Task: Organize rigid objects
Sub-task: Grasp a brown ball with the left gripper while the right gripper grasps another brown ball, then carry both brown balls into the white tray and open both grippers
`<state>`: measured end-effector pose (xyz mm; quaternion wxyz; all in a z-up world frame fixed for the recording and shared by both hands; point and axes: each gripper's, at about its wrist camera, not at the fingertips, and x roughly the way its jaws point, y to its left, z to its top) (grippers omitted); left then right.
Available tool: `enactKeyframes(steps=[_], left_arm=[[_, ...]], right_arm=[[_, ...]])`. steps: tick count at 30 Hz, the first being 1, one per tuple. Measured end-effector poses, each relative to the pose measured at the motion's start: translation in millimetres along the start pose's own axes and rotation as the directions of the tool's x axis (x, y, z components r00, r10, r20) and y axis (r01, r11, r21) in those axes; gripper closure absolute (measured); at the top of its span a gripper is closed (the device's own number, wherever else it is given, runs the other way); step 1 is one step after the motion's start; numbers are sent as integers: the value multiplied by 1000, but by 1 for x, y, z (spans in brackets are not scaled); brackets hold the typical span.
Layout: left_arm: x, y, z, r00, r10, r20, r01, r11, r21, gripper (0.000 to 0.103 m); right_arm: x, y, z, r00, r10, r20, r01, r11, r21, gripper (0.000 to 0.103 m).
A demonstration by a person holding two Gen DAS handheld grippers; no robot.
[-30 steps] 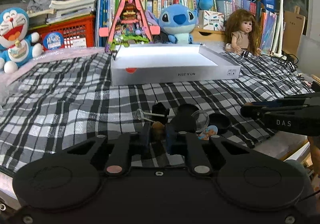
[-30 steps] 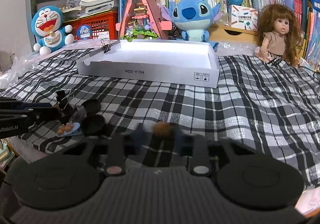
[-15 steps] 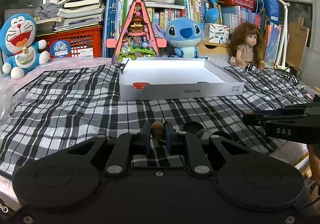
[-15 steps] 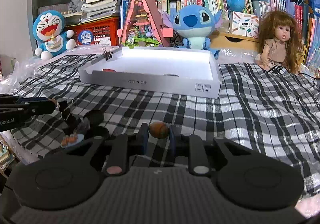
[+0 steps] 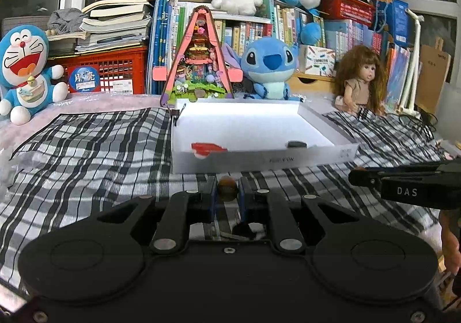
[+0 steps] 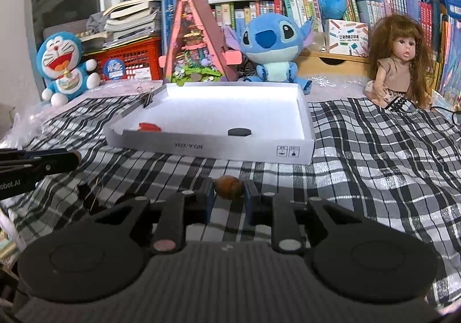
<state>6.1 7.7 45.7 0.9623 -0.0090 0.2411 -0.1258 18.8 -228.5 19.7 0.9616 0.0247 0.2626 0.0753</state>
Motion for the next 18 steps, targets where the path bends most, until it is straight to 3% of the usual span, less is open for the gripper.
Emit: enactKeyframes(steps=[11,18], left_arm=[[37,6,39,1000,14,8,-14,999,-39,89],[81,7,61,999,32,-16,-33,997,-68,89]], right_arm=[[23,-18,34,1000,-3,-12,4,995,98,77],[53,-28,59,999,18,-47,-11,988,152,77]])
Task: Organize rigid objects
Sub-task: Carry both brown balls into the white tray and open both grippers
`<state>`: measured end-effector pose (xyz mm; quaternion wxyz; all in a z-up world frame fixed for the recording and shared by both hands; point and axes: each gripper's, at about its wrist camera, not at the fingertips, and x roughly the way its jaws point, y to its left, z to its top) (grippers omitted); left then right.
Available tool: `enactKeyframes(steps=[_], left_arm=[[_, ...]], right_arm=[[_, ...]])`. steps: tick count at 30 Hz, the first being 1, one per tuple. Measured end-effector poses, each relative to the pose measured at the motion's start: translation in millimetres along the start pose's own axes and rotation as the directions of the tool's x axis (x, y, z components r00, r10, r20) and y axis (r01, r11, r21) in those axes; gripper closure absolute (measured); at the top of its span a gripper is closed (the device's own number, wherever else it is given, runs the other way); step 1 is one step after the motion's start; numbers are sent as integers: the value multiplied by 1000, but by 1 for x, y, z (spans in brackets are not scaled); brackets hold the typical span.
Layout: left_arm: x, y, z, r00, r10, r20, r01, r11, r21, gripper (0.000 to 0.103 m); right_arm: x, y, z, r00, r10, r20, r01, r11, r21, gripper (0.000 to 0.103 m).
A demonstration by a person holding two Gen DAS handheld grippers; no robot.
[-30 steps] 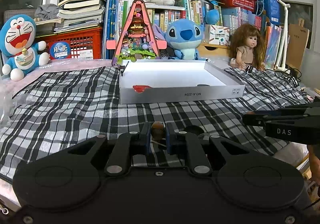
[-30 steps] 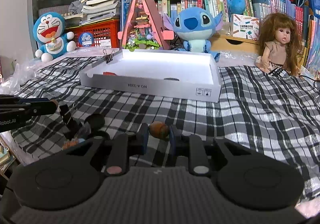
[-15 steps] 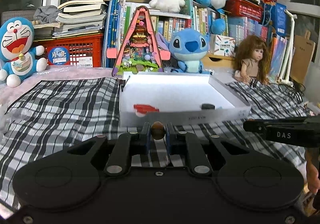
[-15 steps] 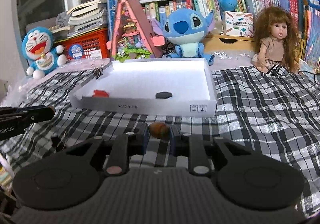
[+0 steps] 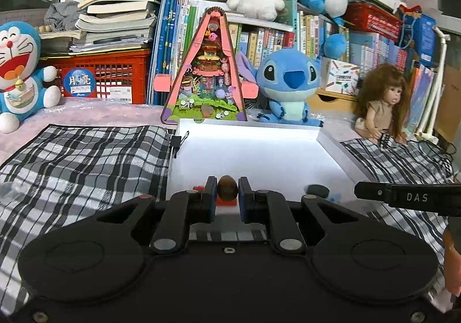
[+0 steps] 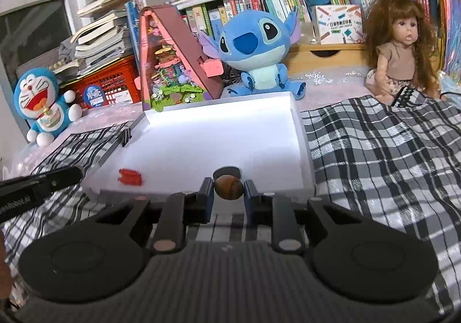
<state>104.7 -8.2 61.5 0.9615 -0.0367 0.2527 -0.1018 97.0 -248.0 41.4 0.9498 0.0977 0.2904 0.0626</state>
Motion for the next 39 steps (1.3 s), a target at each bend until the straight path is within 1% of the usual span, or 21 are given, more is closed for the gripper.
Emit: enactKeyframes(steps=[3,6,9,12,14,18,26,31,39], left_arm=[[21,-2,8,1000,10,-17,-11,1000,-8,89],[43,-1,18,999,17,-51,-18,999,-27,89],[64,6,28,995,4,-98,-11,997,-74,89],[83,14,36,990,-10,-138,-8,992,-126,89],[94,17,39,987,-5,-159,-17,991,-135,89],[113,18,37,981,24,-192,-48,992,-119,89],[131,17,26,973,40,-227,-64,993,-103,89],[131,16,24,972,46,-229,-68,994,-89,89],[131,12,22,973,62,-220,-76,995,-58,89]], right_arm=[[18,-3,11,1000,-1,-24,2,999,37,77],[37,-8,21,999,4,-49,0,997,72,77],[53,-11,30,997,2,-81,6,996,88,77],[69,-12,38,994,-19,-108,29,995,91,77],[77,-12,42,993,-24,-118,35,996,86,77],[91,-10,44,989,-20,-149,32,996,83,76],[106,0,41,983,-17,-185,30,998,63,76],[110,2,40,979,-25,-202,36,998,50,76],[111,3,40,979,-26,-203,34,999,35,76]])
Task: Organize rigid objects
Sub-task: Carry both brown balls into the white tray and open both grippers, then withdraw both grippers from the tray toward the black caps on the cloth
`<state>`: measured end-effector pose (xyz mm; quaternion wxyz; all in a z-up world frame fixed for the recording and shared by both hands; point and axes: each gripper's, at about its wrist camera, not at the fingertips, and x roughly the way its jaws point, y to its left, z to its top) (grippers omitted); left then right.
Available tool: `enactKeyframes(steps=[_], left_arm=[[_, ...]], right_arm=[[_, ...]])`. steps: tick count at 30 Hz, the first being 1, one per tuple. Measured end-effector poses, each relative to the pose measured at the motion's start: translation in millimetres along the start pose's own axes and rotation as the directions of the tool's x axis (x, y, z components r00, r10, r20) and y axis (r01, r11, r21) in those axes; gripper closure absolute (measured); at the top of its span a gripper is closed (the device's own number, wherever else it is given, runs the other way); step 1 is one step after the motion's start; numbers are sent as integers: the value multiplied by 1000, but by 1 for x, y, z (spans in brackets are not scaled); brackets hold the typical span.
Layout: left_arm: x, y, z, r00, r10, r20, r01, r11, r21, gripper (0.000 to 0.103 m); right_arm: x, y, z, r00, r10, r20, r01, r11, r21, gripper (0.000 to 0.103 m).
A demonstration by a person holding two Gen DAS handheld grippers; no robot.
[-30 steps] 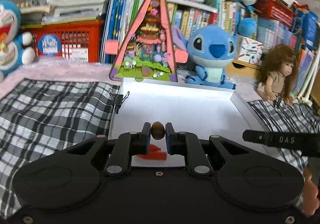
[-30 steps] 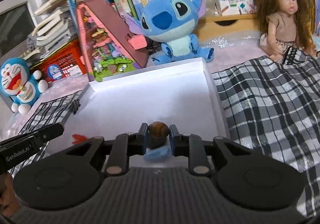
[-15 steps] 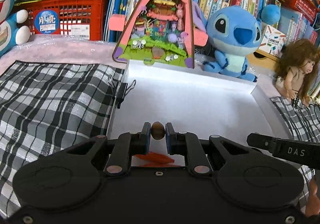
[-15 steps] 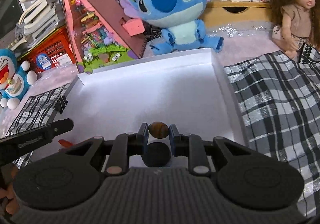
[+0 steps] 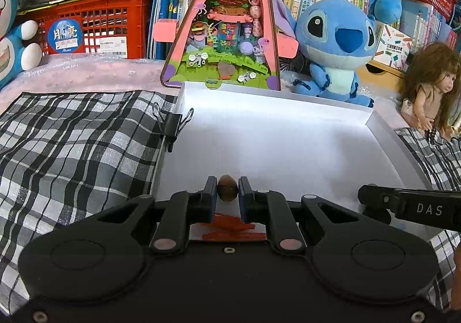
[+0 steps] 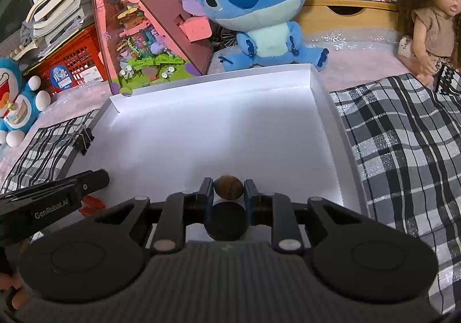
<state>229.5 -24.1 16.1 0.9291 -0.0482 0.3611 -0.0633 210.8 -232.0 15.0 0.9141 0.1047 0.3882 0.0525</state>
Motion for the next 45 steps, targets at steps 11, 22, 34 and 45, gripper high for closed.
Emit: enactKeyframes(steps=[11,22,34,45], left_arm=[[-15,3,0,1000,-6,13,6,1000,-1,81],[-62,-7,-11,997,-34,74,28,997,77,46],[-115,-18,-47,985,-112,129,90,982,167,26],[-140,-9,-77,982,-145,125,125,980,154,23]], right_arm=[[-8,-3,-2,999,22,34,-23,1000,15,54],[-48,5,-15,993,46,112,-38,996,-75,37],[-92,11,-48,979,87,184,-56,984,-168,22],[-118,22,-80,969,112,219,-55,967,-251,16]])
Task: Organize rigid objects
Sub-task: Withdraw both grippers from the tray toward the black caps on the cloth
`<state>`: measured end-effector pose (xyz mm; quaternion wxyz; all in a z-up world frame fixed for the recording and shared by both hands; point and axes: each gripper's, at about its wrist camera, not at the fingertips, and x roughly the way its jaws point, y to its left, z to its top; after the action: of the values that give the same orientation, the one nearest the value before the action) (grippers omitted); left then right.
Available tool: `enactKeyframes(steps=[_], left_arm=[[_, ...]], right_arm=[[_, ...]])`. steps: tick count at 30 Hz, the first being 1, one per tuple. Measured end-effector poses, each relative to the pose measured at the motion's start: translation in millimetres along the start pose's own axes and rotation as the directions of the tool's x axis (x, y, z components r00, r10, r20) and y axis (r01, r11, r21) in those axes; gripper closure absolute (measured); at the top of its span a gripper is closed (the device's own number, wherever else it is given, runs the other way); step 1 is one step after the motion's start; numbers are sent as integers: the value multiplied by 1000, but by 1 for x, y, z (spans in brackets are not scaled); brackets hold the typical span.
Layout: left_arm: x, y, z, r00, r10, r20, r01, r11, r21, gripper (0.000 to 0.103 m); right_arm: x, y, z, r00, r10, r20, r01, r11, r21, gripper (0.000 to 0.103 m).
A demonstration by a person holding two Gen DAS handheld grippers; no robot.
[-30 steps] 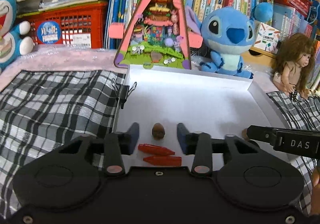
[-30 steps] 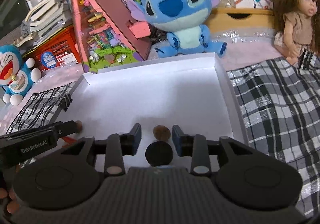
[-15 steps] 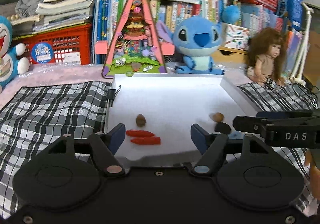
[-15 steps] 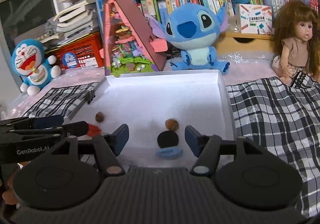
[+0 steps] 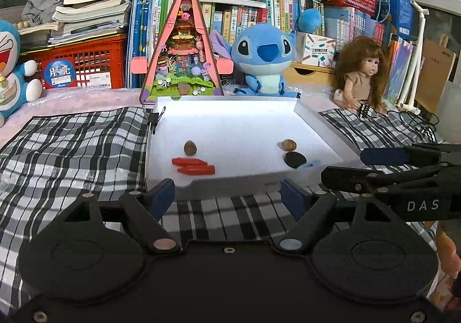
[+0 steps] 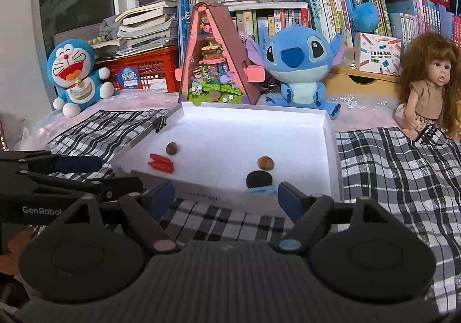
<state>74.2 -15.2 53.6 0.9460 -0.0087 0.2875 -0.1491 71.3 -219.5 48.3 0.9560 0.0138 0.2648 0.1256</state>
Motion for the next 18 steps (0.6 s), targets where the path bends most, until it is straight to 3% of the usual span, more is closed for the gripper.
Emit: enactKeyframes(steps=[18], left_arm=[[-34,-3,-39,1000,-9,23,8,1000,26,18]], right_arm=[[-21,8,-36,1000,1,-6,-1,1000,-16,7]])
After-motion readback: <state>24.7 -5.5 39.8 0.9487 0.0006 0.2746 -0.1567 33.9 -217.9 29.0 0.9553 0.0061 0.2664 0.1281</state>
